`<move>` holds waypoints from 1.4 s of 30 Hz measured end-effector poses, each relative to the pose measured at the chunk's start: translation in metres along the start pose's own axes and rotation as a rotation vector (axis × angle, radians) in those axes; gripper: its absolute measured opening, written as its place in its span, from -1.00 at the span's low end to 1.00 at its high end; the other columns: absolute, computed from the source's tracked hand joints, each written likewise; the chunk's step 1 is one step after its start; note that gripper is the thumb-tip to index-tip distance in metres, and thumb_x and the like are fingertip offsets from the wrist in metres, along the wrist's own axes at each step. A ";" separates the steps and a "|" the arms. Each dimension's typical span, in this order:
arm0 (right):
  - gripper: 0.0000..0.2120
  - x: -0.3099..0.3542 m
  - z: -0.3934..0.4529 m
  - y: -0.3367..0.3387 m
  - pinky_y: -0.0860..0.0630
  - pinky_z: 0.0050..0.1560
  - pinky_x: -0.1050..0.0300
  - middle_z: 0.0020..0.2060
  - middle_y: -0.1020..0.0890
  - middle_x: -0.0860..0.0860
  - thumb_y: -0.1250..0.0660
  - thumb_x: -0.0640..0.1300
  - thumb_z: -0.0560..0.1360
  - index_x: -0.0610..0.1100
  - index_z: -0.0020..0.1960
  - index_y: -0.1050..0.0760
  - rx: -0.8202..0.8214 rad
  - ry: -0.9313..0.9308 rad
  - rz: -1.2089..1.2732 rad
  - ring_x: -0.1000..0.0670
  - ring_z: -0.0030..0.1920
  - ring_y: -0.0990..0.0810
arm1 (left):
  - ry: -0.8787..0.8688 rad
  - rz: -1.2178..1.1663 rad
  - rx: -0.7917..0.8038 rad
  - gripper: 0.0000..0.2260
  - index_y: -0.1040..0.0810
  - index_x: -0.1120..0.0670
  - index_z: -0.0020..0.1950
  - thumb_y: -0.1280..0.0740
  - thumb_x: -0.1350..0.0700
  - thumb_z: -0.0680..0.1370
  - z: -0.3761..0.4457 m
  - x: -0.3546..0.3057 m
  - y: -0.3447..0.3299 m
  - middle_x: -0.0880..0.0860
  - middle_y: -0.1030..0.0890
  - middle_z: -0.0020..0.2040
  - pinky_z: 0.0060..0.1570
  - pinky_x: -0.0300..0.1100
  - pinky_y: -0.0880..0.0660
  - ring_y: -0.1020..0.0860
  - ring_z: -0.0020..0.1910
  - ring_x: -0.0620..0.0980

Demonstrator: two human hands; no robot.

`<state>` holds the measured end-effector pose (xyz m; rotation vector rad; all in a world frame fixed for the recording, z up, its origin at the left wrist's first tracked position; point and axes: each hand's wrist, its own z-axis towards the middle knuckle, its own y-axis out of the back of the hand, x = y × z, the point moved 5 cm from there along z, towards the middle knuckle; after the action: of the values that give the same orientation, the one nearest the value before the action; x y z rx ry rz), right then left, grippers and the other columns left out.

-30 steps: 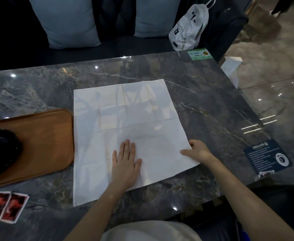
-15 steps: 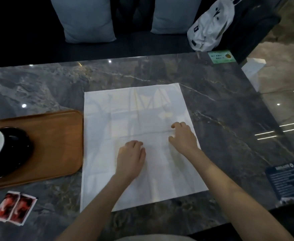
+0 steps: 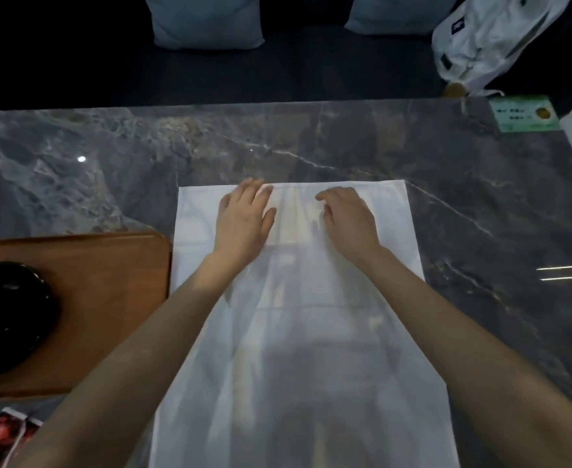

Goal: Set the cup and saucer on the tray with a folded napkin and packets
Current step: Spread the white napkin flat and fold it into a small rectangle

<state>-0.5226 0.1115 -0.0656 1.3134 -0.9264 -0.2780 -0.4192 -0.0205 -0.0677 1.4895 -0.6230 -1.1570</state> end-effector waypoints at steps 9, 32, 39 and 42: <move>-0.51 -0.037 0.021 -0.030 0.14 0.49 0.02 0.52 -0.10 -0.06 0.00 -0.04 0.62 -0.14 0.50 -0.04 0.071 -0.056 -0.205 -0.04 0.52 0.00 | 0.080 0.103 0.212 -0.46 0.05 0.05 0.51 0.12 -0.11 0.56 0.011 0.036 -0.044 0.01 0.04 0.55 0.45 -0.02 0.19 0.12 0.51 -0.04; -0.97 -0.027 0.004 0.037 -0.31 0.00 -0.02 -0.22 -0.60 -0.14 -0.28 -0.29 0.37 -0.20 -0.23 -0.49 -0.065 -0.019 -0.170 -0.20 -0.08 -0.49 | -0.203 0.397 0.189 -0.96 -0.57 0.14 -0.31 -0.39 0.23 0.27 0.015 0.010 0.022 0.16 -0.64 -0.35 -0.07 -0.06 -0.11 -0.58 -0.25 0.16; -0.89 -0.039 -0.038 0.073 -0.32 -0.03 0.01 -0.25 -0.61 -0.18 -0.25 -0.38 0.33 -0.20 -0.22 -0.47 -0.090 -0.035 -0.263 -0.22 -0.15 -0.53 | -0.333 0.352 -0.027 -0.95 -0.52 0.15 -0.38 -0.27 0.23 0.24 -0.030 0.004 0.064 0.13 -0.57 -0.49 -0.31 -0.11 -0.39 -0.52 -0.56 0.14; -0.89 -0.045 -0.060 0.090 -0.31 -0.02 0.00 -0.22 -0.62 -0.19 -0.25 -0.37 0.34 -0.21 -0.20 -0.49 -0.140 -0.075 -0.233 -0.24 -0.13 -0.54 | -0.355 0.340 -0.075 -0.96 -0.53 0.18 -0.37 -0.32 0.25 0.29 -0.049 0.002 0.084 0.16 -0.53 -0.47 -0.57 -0.18 -0.39 -0.50 -0.59 0.17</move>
<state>-0.5366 0.2084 -0.0011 1.2885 -0.8018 -0.5663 -0.3577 -0.0238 0.0070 1.0683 -1.0202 -1.1680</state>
